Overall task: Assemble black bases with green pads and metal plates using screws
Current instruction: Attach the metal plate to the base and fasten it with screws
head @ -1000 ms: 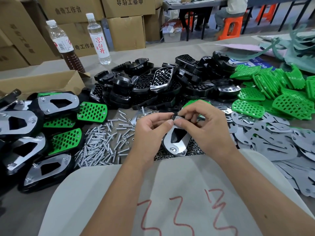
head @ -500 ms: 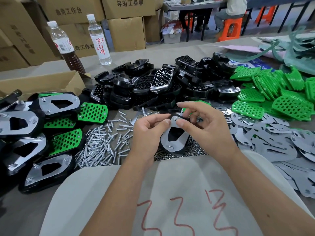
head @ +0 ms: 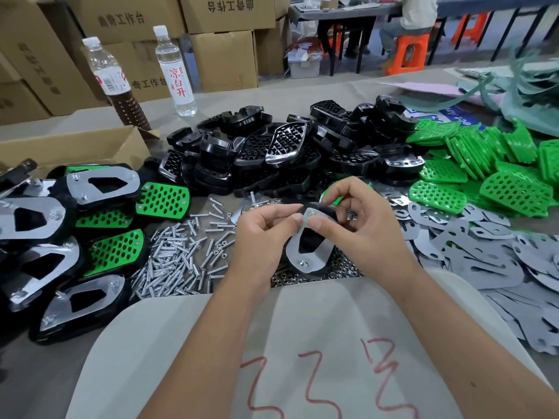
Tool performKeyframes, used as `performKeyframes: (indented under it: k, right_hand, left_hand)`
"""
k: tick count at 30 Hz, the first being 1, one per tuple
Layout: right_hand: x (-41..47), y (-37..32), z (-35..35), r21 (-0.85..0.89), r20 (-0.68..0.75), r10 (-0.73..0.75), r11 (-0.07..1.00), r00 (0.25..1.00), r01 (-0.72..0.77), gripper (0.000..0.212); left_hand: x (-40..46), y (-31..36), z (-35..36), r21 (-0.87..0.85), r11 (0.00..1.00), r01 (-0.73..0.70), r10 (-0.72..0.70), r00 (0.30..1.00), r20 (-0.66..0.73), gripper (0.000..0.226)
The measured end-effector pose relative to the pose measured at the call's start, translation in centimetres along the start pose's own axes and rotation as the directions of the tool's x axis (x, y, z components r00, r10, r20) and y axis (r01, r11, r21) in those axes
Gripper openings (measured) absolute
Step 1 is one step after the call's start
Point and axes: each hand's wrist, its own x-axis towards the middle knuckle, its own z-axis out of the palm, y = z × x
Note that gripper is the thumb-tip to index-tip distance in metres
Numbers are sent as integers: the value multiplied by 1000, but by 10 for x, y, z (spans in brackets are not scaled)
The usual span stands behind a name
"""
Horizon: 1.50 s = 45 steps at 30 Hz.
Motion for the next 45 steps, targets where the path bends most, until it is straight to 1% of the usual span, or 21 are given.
performKeyframes:
  k: [2, 3, 6, 7, 9, 10, 12, 13, 15, 16, 19, 21, 23, 27, 30, 32, 35, 37, 39, 42, 45]
  right_hand:
    - [0, -3, 1, -58, 29, -43, 997, 999, 45, 26]
    - [1, -2, 1, -40, 22, -51, 998, 998, 52, 24]
    - [1, -3, -1, 88, -43, 18, 996, 999, -15, 37]
    - [0, -3, -1, 89, -33, 33, 996, 999, -30, 34]
    - [-1, -5, -1, 25, 16, -1, 1000, 1000, 0, 25]
    - [-1, -5, 0, 16, 23, -16, 1000, 1000, 15, 25]
    - [-1, -4, 0, 38, -8, -13, 999, 1000, 13, 35]
    - [0, -4, 0, 40, -12, 0, 999, 1000, 1, 35]
    - [1, -3, 0, -19, 26, -2, 1000, 1000, 3, 22]
    - [1, -3, 0, -56, 42, -14, 998, 999, 16, 19]
    - [1, 1, 1, -71, 16, -17, 997, 1000, 18, 28]
    - [1, 1, 1, -75, 21, -4, 997, 1000, 6, 20]
    - [1, 2, 1, -102, 38, -18, 995, 999, 22, 20]
    - [3, 1, 3, -141, -6, -47, 989, 999, 46, 18]
    - [1, -1, 5, -172, -23, -78, 982, 997, 73, 14]
    - [1, -2, 6, -179, -35, -84, 981, 996, 77, 14]
    - [1, -2, 9, -347, -40, -127, 932, 991, 105, 11]
    - [1, -1, 15, -466, -21, -140, 877, 990, 114, 14]
    - [1, -2, 17, -535, -7, -135, 838, 991, 110, 15]
    - [2, -3, 16, -549, 20, -138, 826, 990, 126, 18]
    - [3, -2, 14, -550, -8, -165, 824, 986, 133, 18]
  left_hand:
    - [-1, 2, 0, 5, 1000, 4, -4, 1000, 3, 15]
    - [-1, 2, 0, 5, 1000, 4, -4, 1000, 5, 14]
    - [-2, 3, 0, -12, 1000, 13, -13, 1000, 3, 15]
    - [-2, 2, 0, -12, 1000, 17, -17, 1000, 1, 15]
    - [-2, 2, -1, -9, 1000, 21, -21, 1000, 0, 15]
    - [-1, 2, -1, -11, 1000, 22, -22, 1000, -1, 15]
    - [-1, 1, -1, -15, 1000, 25, -25, 1000, -4, 15]
    - [-1, 1, -1, -14, 1000, 25, -25, 1000, -2, 15]
    - [-1, 2, -1, -6, 1000, 22, -22, 1000, 7, 14]
    - [-1, 2, -1, 1, 1000, 18, -18, 1000, 13, 14]
    - [-2, 2, 0, 28, 1000, 6, -6, 1000, 13, 15]
    - [-1, 2, 1, 33, 999, 10, -10, 1000, 6, 14]
    - [-1, 2, 1, 30, 999, 16, -16, 1000, 5, 14]
    - [-1, 0, 2, 38, 999, 6, -6, 1000, -6, 14]
    - [-1, -2, 3, 73, 997, -33, 34, 999, -18, 14]
    - [-1, -2, 5, 96, 993, -65, 67, 998, -16, 19]
    - [-3, -2, 6, 123, 986, -111, 115, 993, -28, 31]
    - [-4, -2, 7, 161, 975, -150, 161, 986, -52, 31]
    - [-5, -3, 7, 222, 955, -198, 219, 973, -75, 29]
    - [-9, -1, 9, 323, 902, -286, 324, 943, -71, 27]
    - [-14, 3, 15, 389, 835, -390, 436, 899, -34, 31]
